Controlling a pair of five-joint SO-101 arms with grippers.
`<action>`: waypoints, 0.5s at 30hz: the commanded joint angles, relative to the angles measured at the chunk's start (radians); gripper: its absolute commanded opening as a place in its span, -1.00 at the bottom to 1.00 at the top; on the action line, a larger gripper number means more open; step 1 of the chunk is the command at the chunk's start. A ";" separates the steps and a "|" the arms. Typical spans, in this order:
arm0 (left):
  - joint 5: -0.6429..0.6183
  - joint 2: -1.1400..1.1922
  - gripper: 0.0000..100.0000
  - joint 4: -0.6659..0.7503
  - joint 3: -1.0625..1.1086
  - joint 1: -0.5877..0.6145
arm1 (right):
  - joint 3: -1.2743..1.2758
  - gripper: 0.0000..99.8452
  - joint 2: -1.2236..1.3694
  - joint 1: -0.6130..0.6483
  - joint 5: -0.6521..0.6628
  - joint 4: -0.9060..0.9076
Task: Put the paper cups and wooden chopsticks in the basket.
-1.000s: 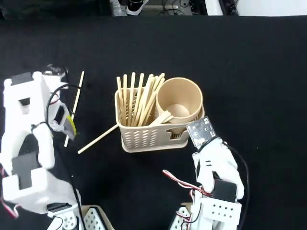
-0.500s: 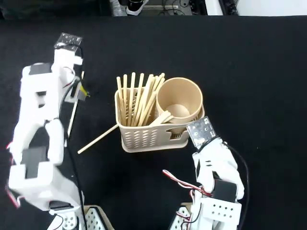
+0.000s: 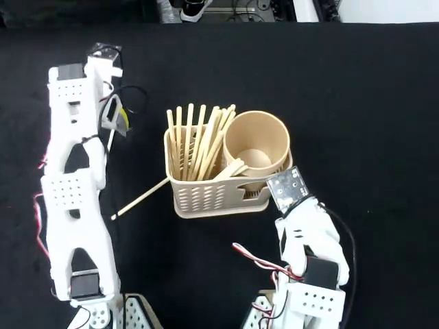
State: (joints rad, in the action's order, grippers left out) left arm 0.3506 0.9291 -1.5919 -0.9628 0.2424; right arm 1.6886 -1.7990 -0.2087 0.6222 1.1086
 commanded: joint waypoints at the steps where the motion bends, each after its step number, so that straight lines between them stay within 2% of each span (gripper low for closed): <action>1: -0.008 0.169 -0.52 -0.133 -0.329 -0.016 | -0.002 -0.98 -0.050 -0.012 0.008 -0.002; 6: -0.064 0.284 -0.62 -0.167 -0.463 -0.001 | -0.002 -0.98 -0.050 -0.014 0.008 -0.002; 11: -0.069 0.272 -0.96 -0.169 -0.444 0.015 | -0.002 -0.98 -0.050 -0.014 0.008 -0.002; 15: -0.068 0.239 -0.95 -0.169 -0.369 0.007 | -0.002 -0.98 -0.050 -0.014 0.008 -0.002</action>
State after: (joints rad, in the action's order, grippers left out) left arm 0.2908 1.2252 -1.7530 -1.3725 0.2332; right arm 1.6886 -1.7990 -0.2087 0.6222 1.1086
